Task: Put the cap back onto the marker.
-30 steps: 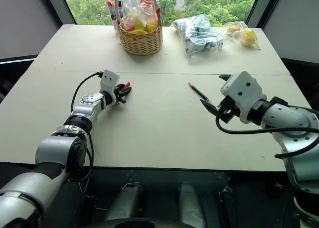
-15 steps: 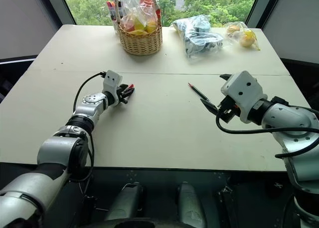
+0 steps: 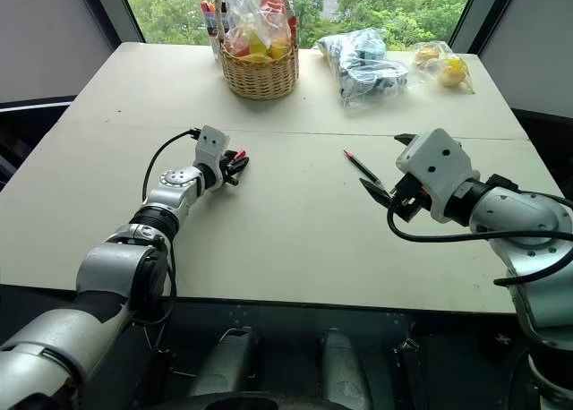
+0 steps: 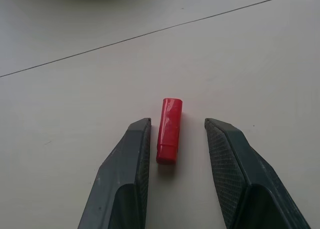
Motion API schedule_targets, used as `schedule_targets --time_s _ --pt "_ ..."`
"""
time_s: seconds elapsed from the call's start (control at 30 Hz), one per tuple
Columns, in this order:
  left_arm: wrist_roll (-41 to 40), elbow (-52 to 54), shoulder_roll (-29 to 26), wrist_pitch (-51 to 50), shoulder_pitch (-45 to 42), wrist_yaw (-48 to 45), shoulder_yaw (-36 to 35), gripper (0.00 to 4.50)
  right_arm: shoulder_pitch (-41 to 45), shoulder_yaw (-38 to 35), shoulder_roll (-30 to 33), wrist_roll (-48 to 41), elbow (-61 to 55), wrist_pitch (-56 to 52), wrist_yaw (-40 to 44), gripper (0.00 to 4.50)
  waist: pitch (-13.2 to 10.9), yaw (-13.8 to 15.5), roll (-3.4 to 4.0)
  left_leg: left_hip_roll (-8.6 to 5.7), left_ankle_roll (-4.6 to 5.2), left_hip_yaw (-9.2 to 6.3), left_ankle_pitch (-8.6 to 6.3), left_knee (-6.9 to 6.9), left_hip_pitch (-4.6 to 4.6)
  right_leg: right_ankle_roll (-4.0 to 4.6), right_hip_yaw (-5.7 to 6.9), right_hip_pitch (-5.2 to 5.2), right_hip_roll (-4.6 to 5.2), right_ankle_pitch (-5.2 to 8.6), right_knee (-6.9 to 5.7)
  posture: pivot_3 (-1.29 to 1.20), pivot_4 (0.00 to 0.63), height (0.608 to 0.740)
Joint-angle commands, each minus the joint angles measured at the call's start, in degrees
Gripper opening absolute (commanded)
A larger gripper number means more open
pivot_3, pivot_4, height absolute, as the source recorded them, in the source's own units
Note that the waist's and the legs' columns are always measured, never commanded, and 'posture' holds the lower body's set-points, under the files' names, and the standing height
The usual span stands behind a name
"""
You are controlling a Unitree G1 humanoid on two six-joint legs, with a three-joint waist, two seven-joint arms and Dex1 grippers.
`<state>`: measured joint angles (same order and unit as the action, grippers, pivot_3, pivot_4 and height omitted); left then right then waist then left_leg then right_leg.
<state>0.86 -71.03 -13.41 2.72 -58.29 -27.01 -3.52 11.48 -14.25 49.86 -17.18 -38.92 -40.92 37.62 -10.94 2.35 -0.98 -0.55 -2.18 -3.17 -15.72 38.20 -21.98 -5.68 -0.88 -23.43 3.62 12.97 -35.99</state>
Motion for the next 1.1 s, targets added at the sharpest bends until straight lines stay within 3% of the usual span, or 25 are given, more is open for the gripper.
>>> schedule_targets --time_s 0.03,0.2,0.47,0.73,0.93,1.1 --pt "1.68 -1.91 0.44 -1.61 0.16 1.77 1.06 1.78 -0.13 -1.33 0.60 -0.27 -2.23 -0.03 -0.47 4.50 0.00 -0.03 0.00 0.00 0.00 0.00 0.00 0.00 0.01 0.00 0.00 0.00 0.00 0.00 0.00 0.00 0.150 0.740" --pt "1.62 -2.43 0.00 -1.80 -0.04 2.83 1.01 0.06 -0.45 -1.54 0.55 -0.23 -2.42 -0.15 -0.65 4.50 0.00 -0.33 0.00 0.02 0.00 0.01 0.00 0.00 0.09 0.01 -0.02 0.04 -0.03 0.00 0.00 0.00 0.150 0.740" --pt "1.70 -2.64 -0.70 -1.85 -0.16 2.87 1.08 0.06 -0.18 -0.99 0.28 -0.14 -2.53 -0.38 -1.24 4.50 0.01 -0.70 0.01 0.06 0.00 0.01 0.00 -0.02 0.17 0.01 -0.03 0.07 -0.07 0.01 -0.01 0.00 0.150 0.740" --pt "-0.61 3.02 -1.52 -0.12 1.53 -6.37 0.66 0.06 -0.47 0.85 -1.58 0.23 1.11 2.15 -1.47 4.50 0.00 -1.70 0.01 0.06 0.00 0.01 0.00 -0.04 0.11 0.01 -0.02 0.06 -0.06 0.02 0.03 0.00 0.150 0.740" --pt "-9.51 32.75 -4.94 -14.80 11.33 -17.75 -0.64 0.06 2.84 4.70 -6.72 0.90 15.27 10.29 -0.51 4.50 -0.05 -2.24 0.00 0.08 0.00 0.03 0.00 -0.08 -0.28 0.01 -0.06 -0.29 -0.04 0.00 0.09 0.00 0.150 0.740" --pt "-13.62 54.97 -8.69 -28.77 19.06 -17.74 -0.84 0.06 8.52 9.12 -9.91 3.33 26.31 16.89 0.30 4.50 -0.10 -3.26 0.05 0.10 0.00 0.05 0.00 -0.16 -0.45 0.03 -0.17 -0.67 -0.07 0.00 -0.13 0.00 0.150 0.740"
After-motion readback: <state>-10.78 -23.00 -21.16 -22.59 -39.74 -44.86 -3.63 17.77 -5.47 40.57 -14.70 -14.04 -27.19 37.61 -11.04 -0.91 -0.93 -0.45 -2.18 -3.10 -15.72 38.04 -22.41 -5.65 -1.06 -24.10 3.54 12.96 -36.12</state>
